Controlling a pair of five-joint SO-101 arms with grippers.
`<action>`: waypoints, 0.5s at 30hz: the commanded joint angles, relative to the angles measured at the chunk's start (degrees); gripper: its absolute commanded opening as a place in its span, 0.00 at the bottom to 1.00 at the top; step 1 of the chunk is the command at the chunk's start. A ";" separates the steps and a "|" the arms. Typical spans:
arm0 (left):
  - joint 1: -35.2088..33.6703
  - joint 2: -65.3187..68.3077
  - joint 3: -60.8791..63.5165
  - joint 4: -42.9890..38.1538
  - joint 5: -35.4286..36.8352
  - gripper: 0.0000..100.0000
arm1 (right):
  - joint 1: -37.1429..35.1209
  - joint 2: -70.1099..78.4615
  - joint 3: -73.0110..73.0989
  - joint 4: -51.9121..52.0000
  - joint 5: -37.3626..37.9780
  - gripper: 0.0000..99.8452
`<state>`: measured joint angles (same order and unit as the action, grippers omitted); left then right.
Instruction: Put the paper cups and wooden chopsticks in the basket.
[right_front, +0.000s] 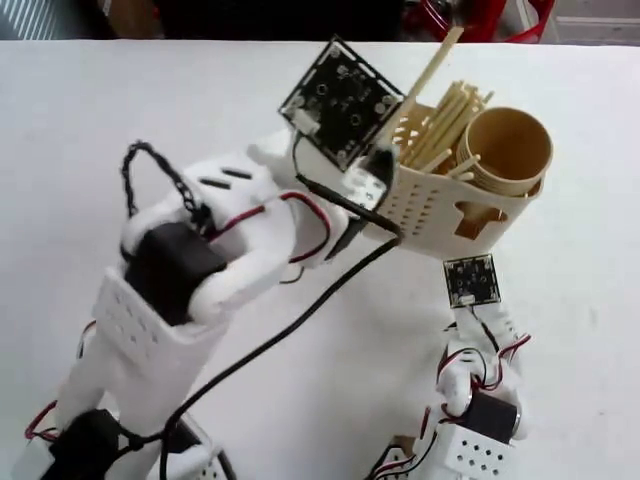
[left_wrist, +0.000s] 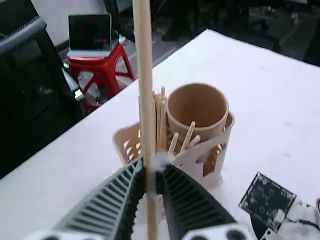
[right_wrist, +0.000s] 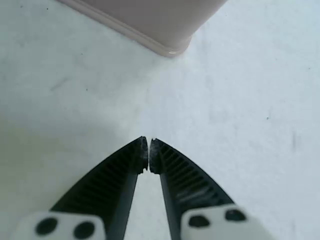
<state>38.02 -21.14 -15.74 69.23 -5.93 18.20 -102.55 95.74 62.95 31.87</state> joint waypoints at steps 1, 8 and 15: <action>1.27 0.84 3.16 -17.67 -0.70 0.02 | 0.13 -0.75 0.18 -1.27 0.26 0.03; 1.27 10.15 4.31 -40.00 -0.70 0.02 | 0.13 -0.75 0.18 -1.27 0.26 0.03; 1.27 19.03 4.31 -50.64 -0.70 0.02 | 0.13 -0.75 0.18 -1.27 0.26 0.03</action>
<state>38.64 -3.74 -11.08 22.64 -5.93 18.20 -102.55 95.74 62.95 31.87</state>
